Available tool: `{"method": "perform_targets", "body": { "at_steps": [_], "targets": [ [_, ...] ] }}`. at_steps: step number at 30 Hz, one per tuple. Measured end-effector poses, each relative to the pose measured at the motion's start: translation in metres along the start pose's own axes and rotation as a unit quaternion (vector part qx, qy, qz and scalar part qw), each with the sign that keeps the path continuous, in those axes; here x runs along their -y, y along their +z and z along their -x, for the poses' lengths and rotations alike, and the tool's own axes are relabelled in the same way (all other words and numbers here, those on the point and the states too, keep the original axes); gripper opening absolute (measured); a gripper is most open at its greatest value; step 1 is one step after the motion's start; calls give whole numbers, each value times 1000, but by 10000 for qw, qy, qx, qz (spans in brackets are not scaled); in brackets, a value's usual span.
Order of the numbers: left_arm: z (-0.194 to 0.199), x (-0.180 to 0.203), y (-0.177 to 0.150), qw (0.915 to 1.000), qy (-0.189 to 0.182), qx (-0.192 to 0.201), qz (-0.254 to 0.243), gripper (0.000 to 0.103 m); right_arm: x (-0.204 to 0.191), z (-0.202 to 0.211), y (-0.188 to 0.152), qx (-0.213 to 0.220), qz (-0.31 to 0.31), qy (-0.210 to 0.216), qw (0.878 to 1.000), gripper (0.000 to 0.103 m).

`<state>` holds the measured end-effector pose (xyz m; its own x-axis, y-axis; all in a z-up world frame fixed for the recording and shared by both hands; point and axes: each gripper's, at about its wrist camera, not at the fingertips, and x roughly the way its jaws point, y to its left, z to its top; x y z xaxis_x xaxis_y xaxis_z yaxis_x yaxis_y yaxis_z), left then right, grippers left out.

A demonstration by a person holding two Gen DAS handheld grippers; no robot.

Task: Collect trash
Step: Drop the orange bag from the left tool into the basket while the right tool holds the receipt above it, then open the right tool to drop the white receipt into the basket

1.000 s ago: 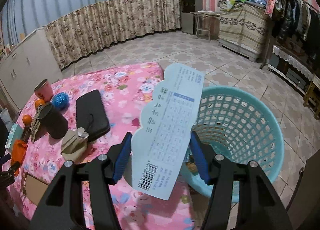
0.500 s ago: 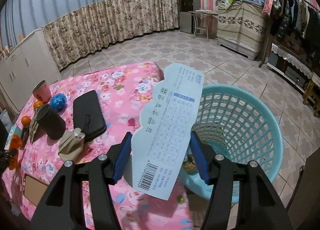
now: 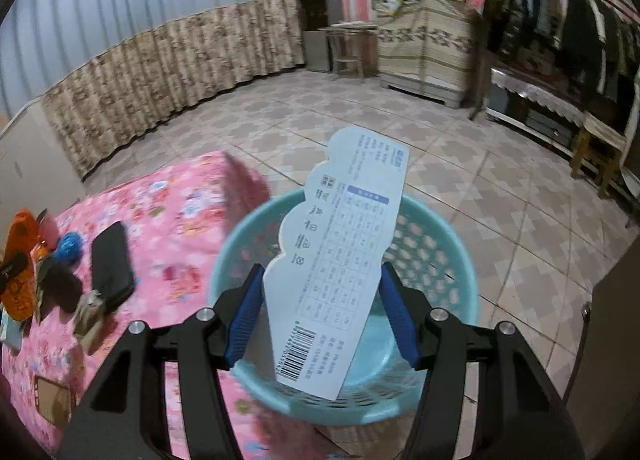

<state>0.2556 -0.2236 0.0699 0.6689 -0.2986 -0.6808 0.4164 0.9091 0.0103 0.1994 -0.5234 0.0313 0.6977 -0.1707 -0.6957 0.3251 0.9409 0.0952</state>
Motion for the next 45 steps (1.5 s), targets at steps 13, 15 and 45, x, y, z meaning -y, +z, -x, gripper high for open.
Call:
{"method": "perform_targets", "body": {
  "at_steps": [13,15,45],
  "targets": [
    [-90,139,44,9910,-1150,-390,-560,2,40,-22,-4,-186,-417,-213,9987,58],
    [-102,152,47,9885,-1311,-493,-569,2,42,-25,-5,-199,-469,-247,9984,58],
    [-104,113,53,9985,-329,-179,-395,93,32,-35,-7,-162,-521,-373,9978,58]
  ]
}}
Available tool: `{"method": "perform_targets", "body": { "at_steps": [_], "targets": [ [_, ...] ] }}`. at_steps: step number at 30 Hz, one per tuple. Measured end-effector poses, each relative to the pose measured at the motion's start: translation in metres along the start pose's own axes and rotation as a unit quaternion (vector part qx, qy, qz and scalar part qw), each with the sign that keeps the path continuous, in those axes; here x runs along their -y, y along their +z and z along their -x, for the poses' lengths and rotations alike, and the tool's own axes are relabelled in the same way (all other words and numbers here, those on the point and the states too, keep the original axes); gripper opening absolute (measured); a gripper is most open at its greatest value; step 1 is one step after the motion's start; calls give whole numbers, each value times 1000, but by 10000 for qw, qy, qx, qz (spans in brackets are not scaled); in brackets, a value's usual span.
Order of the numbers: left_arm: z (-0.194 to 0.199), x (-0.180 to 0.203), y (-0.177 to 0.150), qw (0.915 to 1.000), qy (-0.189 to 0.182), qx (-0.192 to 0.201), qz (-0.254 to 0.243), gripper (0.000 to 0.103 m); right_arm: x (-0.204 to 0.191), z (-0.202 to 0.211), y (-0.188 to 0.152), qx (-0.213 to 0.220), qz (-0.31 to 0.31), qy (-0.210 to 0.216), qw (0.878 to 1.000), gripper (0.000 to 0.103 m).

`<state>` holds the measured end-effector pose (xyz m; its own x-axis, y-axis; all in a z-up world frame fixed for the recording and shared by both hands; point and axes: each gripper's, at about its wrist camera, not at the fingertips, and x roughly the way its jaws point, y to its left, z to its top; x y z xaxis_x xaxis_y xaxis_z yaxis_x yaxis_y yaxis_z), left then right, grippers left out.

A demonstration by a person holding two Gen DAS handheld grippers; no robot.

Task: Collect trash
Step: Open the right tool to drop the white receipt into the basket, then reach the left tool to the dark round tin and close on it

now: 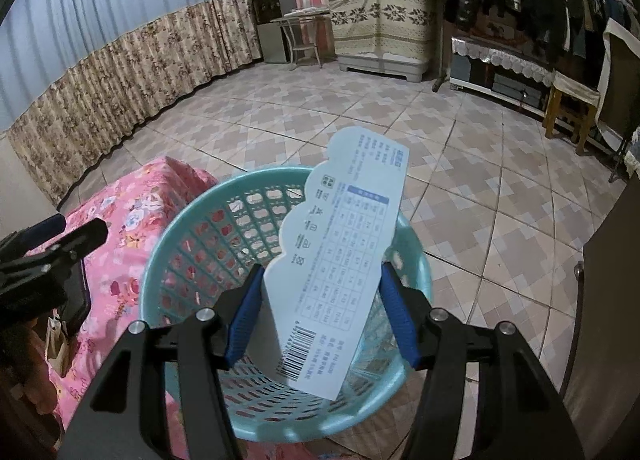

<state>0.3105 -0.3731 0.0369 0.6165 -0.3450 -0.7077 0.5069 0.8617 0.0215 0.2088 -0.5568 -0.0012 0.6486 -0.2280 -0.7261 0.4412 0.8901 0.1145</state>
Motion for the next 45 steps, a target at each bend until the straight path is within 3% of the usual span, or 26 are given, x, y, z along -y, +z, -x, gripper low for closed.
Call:
{"method": "perform_targets", "body": {
  "at_steps": [6,8,10,13,19,33,38,45],
  "targets": [
    [-1,-17,-3,9998,30,-42,176,94,-16,-14,1,-38,63,-89,9999,58],
    [-1,-20,-4,9998,54,-35,209,95,-16,-16,2,29,-11,-124,9999,67],
    [-1,-24,-5,9997,89,-38,238,95,-13,-15,3,126,-187,-183,9996,85],
    [-1,-28,-6,9996,98,-40,270,95,-11,-13,5,180,-356,-217,9990,89],
    [3,-34,-8,9995,226,2,231,95,-18,-12,6,195,-135,-487,9985,91],
    [36,-63,-26,9983,299,101,494,98,-31,9,-6,290,-176,-416,9986,96],
    [56,-84,-52,9973,263,44,687,98,-52,22,-22,283,-77,-305,9991,96],
    [113,-139,-100,9933,709,168,897,98,-110,52,-31,413,134,43,9990,99]
  ]
}}
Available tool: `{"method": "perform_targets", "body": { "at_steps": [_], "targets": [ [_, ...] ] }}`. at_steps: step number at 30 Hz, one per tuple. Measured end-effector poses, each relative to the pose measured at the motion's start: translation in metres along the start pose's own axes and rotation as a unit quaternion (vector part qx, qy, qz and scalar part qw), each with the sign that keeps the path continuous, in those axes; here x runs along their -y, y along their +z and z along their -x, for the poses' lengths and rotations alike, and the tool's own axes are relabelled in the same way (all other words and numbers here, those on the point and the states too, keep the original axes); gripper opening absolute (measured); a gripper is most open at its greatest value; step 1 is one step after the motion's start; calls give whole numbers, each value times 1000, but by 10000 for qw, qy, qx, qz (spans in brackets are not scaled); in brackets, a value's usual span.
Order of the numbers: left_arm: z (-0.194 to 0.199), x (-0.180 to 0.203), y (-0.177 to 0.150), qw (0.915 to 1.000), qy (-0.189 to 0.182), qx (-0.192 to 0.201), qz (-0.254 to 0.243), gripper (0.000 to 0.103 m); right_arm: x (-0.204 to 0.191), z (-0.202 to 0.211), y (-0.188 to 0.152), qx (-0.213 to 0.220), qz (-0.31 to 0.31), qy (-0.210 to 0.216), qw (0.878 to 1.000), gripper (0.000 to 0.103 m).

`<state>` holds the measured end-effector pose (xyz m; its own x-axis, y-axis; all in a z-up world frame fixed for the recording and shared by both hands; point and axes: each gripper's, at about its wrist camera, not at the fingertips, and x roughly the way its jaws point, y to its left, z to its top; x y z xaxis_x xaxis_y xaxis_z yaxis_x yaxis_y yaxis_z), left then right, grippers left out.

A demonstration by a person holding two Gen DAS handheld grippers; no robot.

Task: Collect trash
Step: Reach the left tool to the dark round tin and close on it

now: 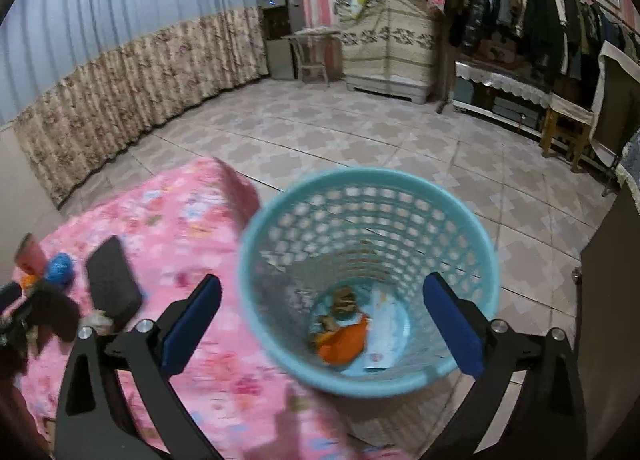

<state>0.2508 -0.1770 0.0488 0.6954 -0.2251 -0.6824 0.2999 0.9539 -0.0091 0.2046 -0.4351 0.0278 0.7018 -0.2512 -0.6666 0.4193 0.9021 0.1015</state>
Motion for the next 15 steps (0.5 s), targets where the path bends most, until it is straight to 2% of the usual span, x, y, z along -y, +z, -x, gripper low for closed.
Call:
{"method": "perform_targets", "body": {
  "at_steps": [4,9,13,15],
  "targets": [
    [14,-47,-14,9993,374,-34,-13,98,-40,1,-5,-38,240,300,9993,99],
    [10,-114,-35,9963,773,-240,287,98,-89,-2,-16,-150,604,703,9956,99],
    [-2,-156,-48,9933,853,-408,662,98,-120,-5,-24,-208,921,756,9927,99],
    [-9,-166,-51,9929,810,-474,724,98,-136,-9,-29,-295,1131,757,9903,99]
  ]
}}
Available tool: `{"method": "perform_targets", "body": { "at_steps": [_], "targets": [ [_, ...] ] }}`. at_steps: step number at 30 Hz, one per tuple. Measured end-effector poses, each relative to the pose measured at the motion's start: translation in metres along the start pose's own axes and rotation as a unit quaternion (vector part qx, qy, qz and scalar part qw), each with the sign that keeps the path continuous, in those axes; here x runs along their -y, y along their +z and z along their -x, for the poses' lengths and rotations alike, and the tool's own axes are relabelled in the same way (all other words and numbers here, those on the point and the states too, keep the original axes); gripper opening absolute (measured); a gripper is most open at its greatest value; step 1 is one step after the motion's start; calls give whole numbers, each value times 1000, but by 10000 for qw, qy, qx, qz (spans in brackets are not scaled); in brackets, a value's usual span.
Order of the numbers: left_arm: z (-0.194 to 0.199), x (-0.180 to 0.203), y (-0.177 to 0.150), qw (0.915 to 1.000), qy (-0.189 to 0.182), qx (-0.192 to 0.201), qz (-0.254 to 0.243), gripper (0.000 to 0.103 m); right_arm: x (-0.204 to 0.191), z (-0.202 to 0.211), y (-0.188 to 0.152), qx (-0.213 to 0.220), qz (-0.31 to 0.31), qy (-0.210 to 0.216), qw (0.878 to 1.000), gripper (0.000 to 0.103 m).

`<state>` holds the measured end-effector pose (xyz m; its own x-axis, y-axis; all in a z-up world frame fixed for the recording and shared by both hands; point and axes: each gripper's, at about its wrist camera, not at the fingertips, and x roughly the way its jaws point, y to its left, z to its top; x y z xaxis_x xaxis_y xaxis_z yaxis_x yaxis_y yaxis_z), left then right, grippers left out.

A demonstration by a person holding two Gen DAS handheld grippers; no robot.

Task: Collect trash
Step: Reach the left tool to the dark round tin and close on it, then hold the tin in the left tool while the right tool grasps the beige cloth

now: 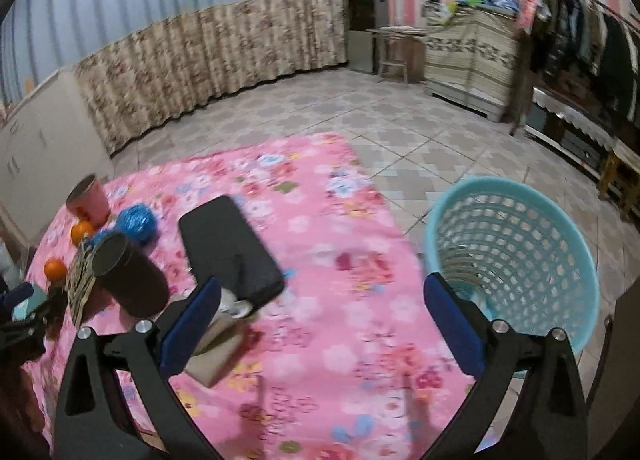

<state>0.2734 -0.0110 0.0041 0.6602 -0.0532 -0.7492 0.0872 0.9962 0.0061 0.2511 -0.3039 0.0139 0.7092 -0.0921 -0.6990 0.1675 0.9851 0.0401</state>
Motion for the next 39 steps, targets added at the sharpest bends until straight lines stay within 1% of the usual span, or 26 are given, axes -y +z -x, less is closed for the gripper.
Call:
{"method": "perform_targets", "body": {
  "at_steps": [4,9,13,17,21,23,27,28,29,30,31,33,39],
  "targets": [
    [-10,1,4,9997,112,59,-195,98,-19,-10,-2,-138,290,-48,9995,99],
    [-13,12,12,9994,-219,44,-246,98,-30,-20,-7,-261,627,-235,9974,99],
    [-14,34,15,9985,-426,45,-334,98,-25,-25,-8,-373,637,-256,9969,99],
    [-17,64,20,9966,-668,45,-472,98,-15,-26,-9,-392,658,-470,9960,99],
    [-24,84,23,9961,-694,21,-538,98,-1,-24,-8,-404,487,-458,9969,99],
    [-29,92,25,9967,-575,55,-576,98,4,-25,-9,-426,465,-455,9970,99],
    [-40,96,29,9963,-600,73,-606,97,11,-27,-10,-474,478,-479,9966,99],
    [-43,96,29,9960,-640,67,-613,91,12,-28,-10,-486,466,-468,9966,99],
    [-46,97,29,9957,-690,49,-620,78,13,-29,-10,-495,447,-456,9967,99],
    [-48,96,29,9953,-747,13,-622,68,13,-29,-9,-495,433,-444,9968,99],
    [-49,95,29,9950,-789,-19,-619,64,12,-29,-9,-493,423,-417,9970,99],
    [-46,91,31,9952,-808,43,-547,64,9,-30,-8,-489,410,-368,9973,99],
    [-18,68,33,9967,-600,70,-541,64,-16,-25,-5,-430,538,-117,9976,99]
  ]
}}
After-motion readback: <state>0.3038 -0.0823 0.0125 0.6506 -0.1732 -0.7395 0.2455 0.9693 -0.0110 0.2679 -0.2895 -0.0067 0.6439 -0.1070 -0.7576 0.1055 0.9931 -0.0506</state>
